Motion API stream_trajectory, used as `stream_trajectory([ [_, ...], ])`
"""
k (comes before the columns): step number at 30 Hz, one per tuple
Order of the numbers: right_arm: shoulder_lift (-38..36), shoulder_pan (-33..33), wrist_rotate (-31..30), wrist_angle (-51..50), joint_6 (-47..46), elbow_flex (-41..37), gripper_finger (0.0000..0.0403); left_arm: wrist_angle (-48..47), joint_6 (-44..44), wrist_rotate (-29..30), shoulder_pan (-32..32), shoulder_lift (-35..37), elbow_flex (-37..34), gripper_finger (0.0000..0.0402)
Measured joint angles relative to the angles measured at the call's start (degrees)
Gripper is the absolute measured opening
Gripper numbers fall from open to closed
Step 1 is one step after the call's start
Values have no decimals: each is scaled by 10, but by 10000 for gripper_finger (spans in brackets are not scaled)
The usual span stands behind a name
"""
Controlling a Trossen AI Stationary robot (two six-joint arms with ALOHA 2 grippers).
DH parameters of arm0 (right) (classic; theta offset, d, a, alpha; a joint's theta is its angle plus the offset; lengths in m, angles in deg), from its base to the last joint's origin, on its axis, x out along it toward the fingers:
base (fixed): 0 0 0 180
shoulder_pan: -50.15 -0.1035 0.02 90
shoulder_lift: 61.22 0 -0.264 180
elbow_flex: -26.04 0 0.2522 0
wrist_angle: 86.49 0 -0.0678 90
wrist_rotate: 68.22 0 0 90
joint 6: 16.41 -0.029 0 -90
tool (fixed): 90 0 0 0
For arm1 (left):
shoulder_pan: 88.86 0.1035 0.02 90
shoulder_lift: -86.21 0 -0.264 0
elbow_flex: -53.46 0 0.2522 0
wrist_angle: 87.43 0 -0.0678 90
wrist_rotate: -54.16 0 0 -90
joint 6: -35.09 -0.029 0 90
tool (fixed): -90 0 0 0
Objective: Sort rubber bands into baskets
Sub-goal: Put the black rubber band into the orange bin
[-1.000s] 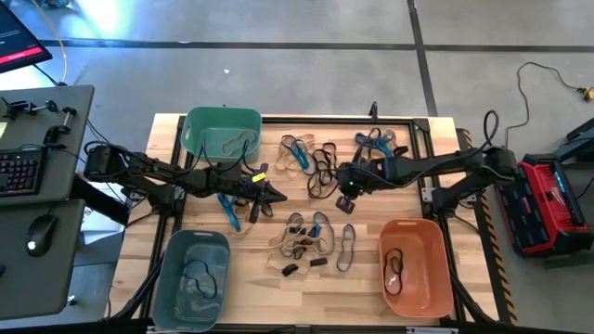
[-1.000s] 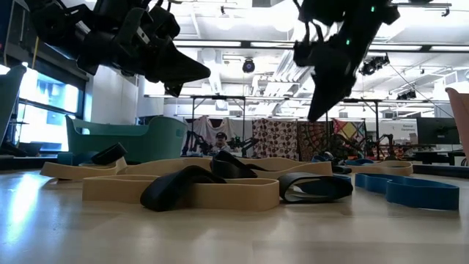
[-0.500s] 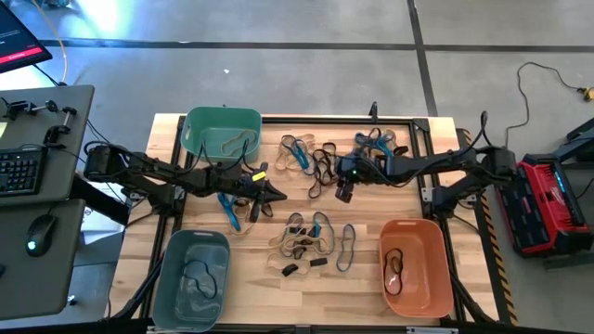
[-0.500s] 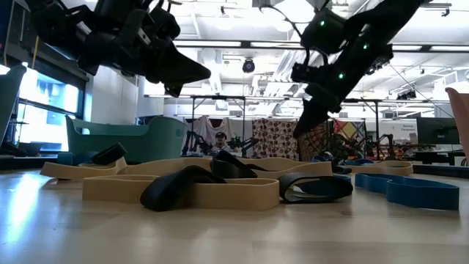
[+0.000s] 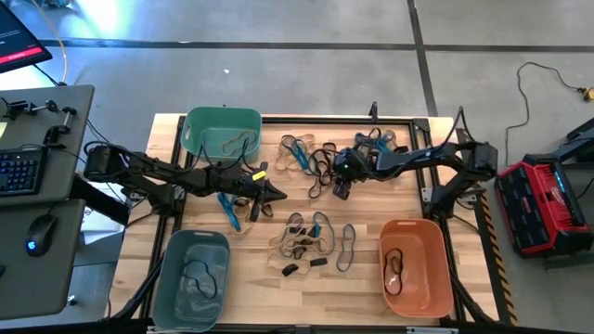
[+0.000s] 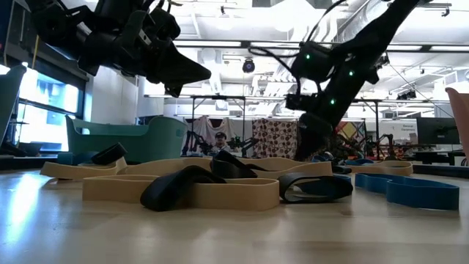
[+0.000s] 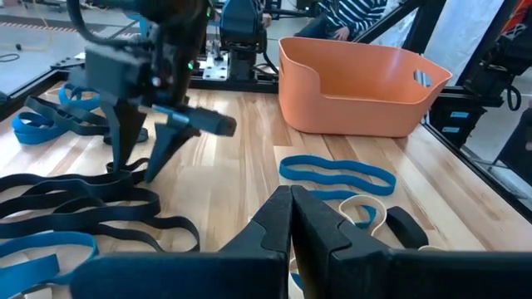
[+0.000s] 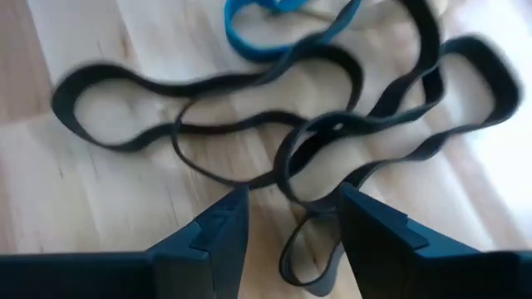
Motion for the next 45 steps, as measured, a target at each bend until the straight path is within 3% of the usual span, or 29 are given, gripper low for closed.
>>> stream_trajectory([
  [8,30,7,27,21,-31,0,155,1,0,0,0,0,0,0],
  [17,28,4,42,19,-58,1,9,1,2,0,0,0,0,0],
  [21,28,-5,40,-44,-81,35,21,1,4,0,-1,0,0,0],
  [25,28,-25,15,-116,-78,87,7,0,1,0,-1,0,0,0],
  [34,28,-56,-6,-248,-52,240,1,0,-6,0,0,0,0,0],
  [45,27,-110,-66,-492,-85,382,0,1,-16,0,0,0,0,0],
])
